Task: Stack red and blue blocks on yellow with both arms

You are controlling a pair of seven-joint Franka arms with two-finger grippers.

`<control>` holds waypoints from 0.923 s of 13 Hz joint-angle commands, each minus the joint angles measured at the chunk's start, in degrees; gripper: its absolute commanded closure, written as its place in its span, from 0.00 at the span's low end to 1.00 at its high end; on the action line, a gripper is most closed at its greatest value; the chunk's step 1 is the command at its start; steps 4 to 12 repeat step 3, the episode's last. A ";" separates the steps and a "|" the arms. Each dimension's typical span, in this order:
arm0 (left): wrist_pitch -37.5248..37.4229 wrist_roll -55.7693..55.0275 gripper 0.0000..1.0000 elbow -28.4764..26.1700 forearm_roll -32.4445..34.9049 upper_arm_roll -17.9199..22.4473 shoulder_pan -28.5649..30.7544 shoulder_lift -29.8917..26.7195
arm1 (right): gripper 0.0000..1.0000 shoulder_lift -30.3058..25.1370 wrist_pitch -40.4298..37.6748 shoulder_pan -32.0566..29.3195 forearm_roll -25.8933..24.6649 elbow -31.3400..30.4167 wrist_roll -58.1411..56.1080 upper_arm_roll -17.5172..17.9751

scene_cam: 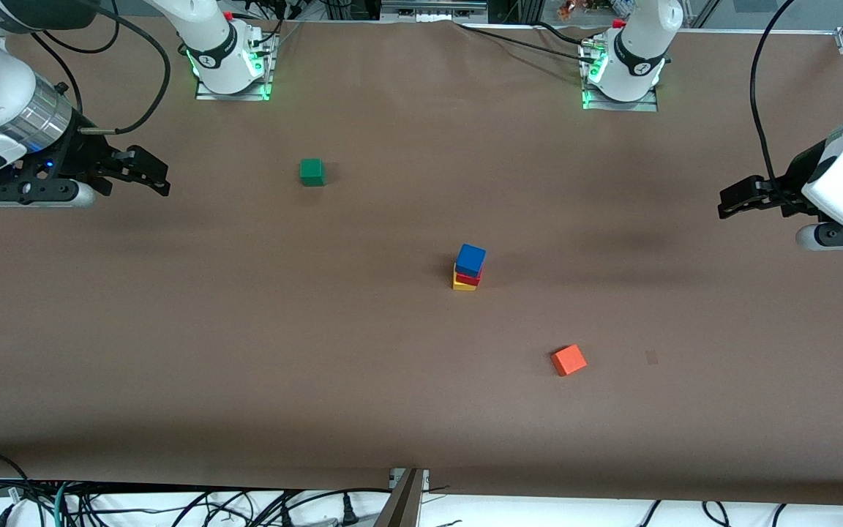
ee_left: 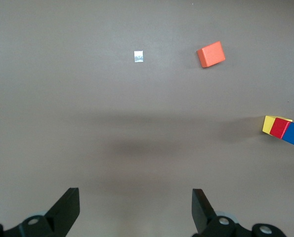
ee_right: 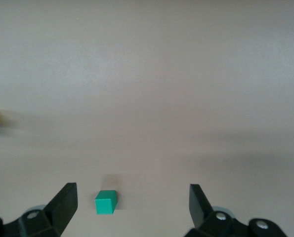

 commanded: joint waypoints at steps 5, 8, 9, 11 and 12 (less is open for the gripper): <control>-0.14 -0.12 0.00 -0.24 -0.48 0.06 -0.10 -0.57 | 0.00 0.10 0.00 -0.41 -0.68 0.48 -1.58 0.40; -0.14 -0.12 0.00 -0.24 -0.48 0.06 -0.10 -0.57 | 0.00 0.10 0.00 -0.41 -0.68 0.48 -1.58 0.40; -0.14 -0.12 0.00 -0.24 -0.48 0.06 -0.10 -0.57 | 0.00 0.10 0.00 -0.41 -0.68 0.48 -1.58 0.40; -0.14 -0.12 0.00 -0.24 -0.48 0.06 -0.10 -0.57 | 0.00 0.10 0.00 -0.41 -0.68 0.48 -1.58 0.40; -0.14 -0.12 0.00 -0.24 -0.48 0.06 -0.10 -0.57 | 0.00 0.10 0.00 -0.41 -0.68 0.48 -1.58 0.40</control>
